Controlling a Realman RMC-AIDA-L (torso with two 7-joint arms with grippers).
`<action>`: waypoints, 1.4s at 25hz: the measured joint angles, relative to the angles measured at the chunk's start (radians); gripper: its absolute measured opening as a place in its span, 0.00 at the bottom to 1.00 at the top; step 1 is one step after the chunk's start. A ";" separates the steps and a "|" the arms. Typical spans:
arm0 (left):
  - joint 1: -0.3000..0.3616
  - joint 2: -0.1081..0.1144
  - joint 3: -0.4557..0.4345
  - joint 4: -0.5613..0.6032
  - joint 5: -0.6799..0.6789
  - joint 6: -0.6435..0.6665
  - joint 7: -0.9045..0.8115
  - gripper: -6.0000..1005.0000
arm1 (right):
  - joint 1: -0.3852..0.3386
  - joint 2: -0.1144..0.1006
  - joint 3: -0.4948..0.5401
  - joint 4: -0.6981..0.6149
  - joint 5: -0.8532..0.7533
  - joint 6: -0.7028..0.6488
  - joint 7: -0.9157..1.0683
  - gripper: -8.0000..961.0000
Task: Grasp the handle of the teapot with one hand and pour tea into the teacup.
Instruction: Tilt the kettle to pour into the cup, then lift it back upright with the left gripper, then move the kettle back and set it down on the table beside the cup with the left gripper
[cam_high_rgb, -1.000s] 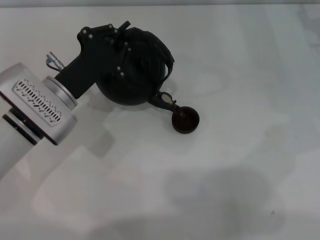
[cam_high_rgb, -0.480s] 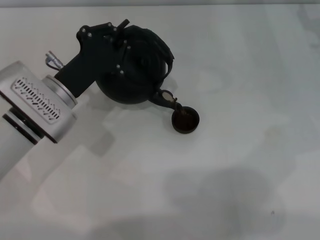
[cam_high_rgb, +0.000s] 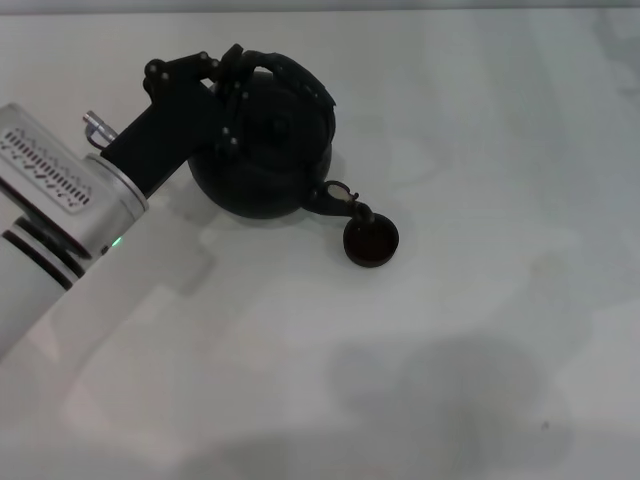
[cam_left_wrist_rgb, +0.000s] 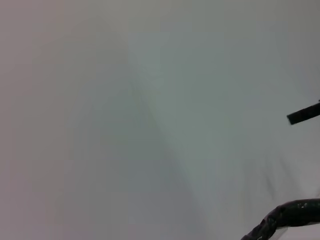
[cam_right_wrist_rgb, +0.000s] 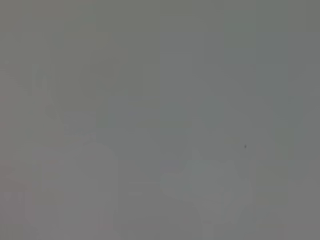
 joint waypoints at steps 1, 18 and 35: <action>0.003 0.000 0.000 0.000 -0.007 -0.002 -0.010 0.11 | 0.000 0.000 0.000 0.000 0.000 0.000 0.000 0.90; 0.127 -0.009 0.012 0.129 -0.287 -0.006 -0.096 0.11 | -0.001 -0.002 0.002 0.000 0.000 0.001 0.000 0.90; 0.132 -0.005 0.010 0.098 -0.329 -0.108 -0.125 0.11 | 0.003 0.000 0.000 0.000 0.000 0.002 0.003 0.90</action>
